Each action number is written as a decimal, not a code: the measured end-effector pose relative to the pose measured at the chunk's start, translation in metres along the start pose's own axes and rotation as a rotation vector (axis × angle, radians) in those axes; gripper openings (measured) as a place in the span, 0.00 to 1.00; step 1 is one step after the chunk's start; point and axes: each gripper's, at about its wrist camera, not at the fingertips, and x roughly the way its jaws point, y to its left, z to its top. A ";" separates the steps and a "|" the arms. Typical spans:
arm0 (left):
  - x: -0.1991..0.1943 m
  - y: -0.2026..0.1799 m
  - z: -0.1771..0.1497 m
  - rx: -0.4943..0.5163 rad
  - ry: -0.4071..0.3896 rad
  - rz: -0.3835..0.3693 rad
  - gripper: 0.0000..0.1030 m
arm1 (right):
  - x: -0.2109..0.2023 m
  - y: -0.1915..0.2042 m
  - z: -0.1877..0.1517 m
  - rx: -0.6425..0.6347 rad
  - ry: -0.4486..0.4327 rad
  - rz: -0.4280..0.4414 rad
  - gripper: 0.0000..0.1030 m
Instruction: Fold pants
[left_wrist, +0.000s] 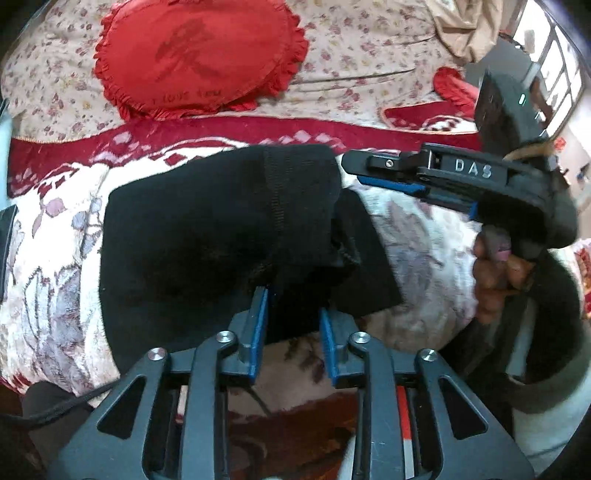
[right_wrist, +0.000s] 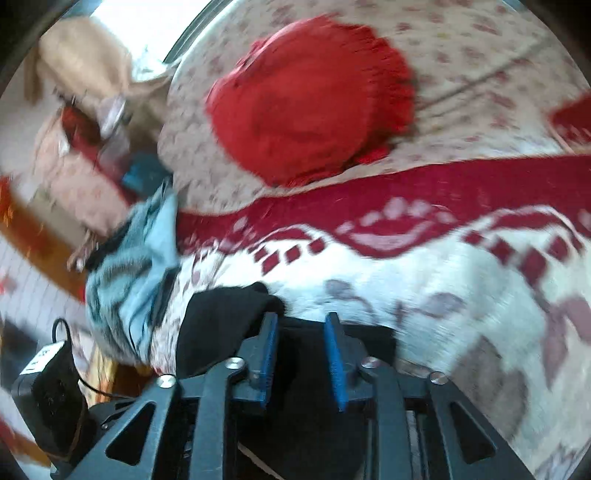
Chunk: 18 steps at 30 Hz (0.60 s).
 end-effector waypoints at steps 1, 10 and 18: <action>-0.012 -0.002 0.000 0.004 -0.012 -0.033 0.28 | -0.007 -0.004 -0.001 0.019 -0.019 0.010 0.41; -0.054 0.035 0.007 0.001 -0.115 0.060 0.41 | -0.003 0.011 -0.013 0.049 0.019 0.158 0.62; -0.011 0.112 -0.011 -0.242 -0.028 0.134 0.40 | 0.042 0.025 -0.034 0.013 0.113 0.125 0.61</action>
